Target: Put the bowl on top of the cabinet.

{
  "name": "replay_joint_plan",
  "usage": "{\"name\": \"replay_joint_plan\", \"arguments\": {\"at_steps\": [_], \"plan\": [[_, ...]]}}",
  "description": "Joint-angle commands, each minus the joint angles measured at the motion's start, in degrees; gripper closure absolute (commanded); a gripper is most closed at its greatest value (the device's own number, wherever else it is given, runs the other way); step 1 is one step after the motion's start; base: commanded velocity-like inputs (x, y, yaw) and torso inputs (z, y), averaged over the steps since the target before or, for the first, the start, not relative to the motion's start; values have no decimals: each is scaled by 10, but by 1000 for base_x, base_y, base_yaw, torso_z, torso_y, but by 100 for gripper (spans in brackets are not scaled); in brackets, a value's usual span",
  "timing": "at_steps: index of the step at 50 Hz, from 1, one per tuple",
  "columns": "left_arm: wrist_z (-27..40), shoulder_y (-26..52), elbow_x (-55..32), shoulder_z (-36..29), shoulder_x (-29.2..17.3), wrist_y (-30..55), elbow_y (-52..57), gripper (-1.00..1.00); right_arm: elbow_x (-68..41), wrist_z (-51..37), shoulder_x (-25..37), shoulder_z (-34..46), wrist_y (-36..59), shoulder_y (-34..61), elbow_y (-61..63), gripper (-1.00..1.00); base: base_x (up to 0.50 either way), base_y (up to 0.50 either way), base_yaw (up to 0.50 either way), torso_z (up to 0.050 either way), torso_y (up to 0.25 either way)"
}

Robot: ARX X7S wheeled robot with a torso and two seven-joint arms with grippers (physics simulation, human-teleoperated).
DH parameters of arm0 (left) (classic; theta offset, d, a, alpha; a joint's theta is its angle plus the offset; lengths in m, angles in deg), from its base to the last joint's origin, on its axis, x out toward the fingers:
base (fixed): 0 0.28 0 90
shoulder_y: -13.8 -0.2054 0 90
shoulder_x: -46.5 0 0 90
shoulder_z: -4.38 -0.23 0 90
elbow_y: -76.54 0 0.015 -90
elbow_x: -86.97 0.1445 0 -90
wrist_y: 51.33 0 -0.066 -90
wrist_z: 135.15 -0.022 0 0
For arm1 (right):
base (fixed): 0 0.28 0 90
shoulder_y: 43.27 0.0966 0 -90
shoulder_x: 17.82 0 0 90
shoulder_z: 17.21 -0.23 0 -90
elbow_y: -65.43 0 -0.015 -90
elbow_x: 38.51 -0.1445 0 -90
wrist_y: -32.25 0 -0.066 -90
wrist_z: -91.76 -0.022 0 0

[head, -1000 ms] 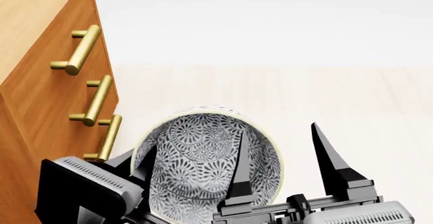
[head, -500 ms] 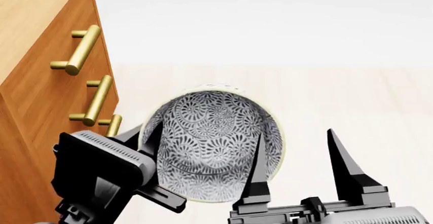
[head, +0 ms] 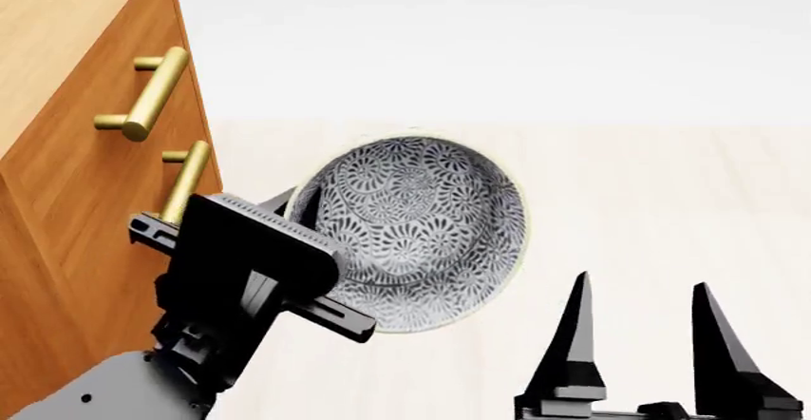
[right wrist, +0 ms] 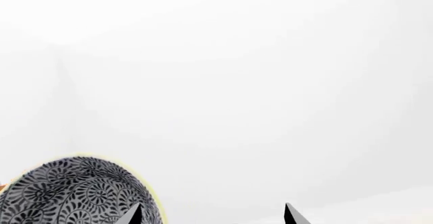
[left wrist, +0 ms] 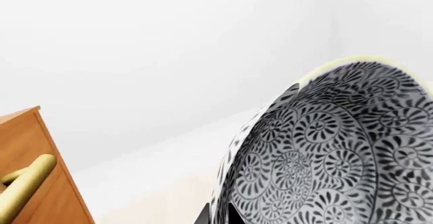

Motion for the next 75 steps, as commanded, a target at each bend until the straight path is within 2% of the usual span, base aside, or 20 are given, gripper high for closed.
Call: {"name": "replay_joint_plan", "arguments": {"at_steps": [1, 6, 9, 14, 17, 18, 19, 20, 26, 32, 40, 49, 55, 60, 61, 64, 66, 67, 72, 75], "plan": [[28, 43, 29, -4, 27, 21, -53, 100, -62, 40, -6, -20, -46, -26, -30, -100, 0, 0, 0, 0, 0], [30, 58, 31, -10, 28, 47, -51, 100, -87, 48, -11, -32, -56, -35, -46, -100, 0, 0, 0, 0, 0], [64, 74, 65, -36, 28, 91, -41, 100, -104, 54, -20, -42, -71, -44, -61, -100, 0, 0, 0, 3, 0], [88, 94, 75, -39, 26, 149, -14, 100, -128, 82, -43, -46, -88, -41, -107, -100, 0, 0, 0, 0, 2], [65, 99, 57, -34, 19, 151, 6, 100, -126, 69, -41, -48, -81, -41, -99, -100, 0, 0, 0, 0, 0], [91, 105, 61, -24, 28, 186, 2, 100, -121, 64, -43, -48, -81, -39, -102, -100, 0, 0, 0, 0, 0], [63, 104, 43, -16, 22, 160, 10, 100, -115, 61, -46, -48, -82, -37, -105, -100, 0, 0, 0, 0, 0], [68, 105, 46, -13, 21, 157, 13, 100, -113, 61, -46, -48, -82, -36, -105, -100, 0, 0, 0, 0, 0], [85, 156, 55, -24, 43, 233, -14, 100, -108, 65, -53, -43, -78, -25, -118, -100, 0, 0, 0, 0, 0], [59, 208, 32, -22, 65, 287, -47, 100, -121, 73, -53, -44, -71, -17, -125, -100, 0, 0, 0, 0, 2], [40, 247, 31, -21, 77, 266, -105, 100, -136, 82, -55, -47, -63, -6, -142, -100, 0, 0, 0, 0, 0], [21, 307, 74, -83, 99, 207, -197, 100, -143, 85, -59, -52, -58, 9, -166, -100, 0, 0, 0, 0, 0], [-15, 356, 81, -121, 113, 205, -245, 100, -145, 93, -68, -52, -49, 34, -205, -100, 0, 0, 0, 0, 2], [-31, 379, 71, -127, 122, 202, -272, 100, -149, 92, -67, -56, -47, 36, -208, -100, 0, 0, 0, 0, 0], [-44, 402, 65, -134, 133, 196, -303, 100, -152, 89, -66, -61, -49, 35, -209, -100, 0, 0, 0, 0, 0], [-22, 438, 17, -184, 135, 172, -346, 100, -155, 90, -65, -64, -49, 36, -214, -100, 0, 0, 0, 0, 0], [-29, 458, -25, -209, 135, 121, -379, 100, -154, 91, -67, -66, -49, 43, -226, -100, 0, 0, 0, 0, 0], [-8, 473, -51, -231, 136, 124, -395, 100, -154, 91, -68, -66, -48, 46, -232, -100, 0, 0, 0, 0, 0], [26, 559, -243, -393, 136, 0, -516, 100, -146, 78, -63, -70, -54, 35, -213, -100, 0, 0, 0, 2, 0], [30, 588, -318, -457, 136, -36, -543, 100, -138, 74, -63, -70, -58, 33, -211, -100, 0, 0, 0, 0, 3]]}}
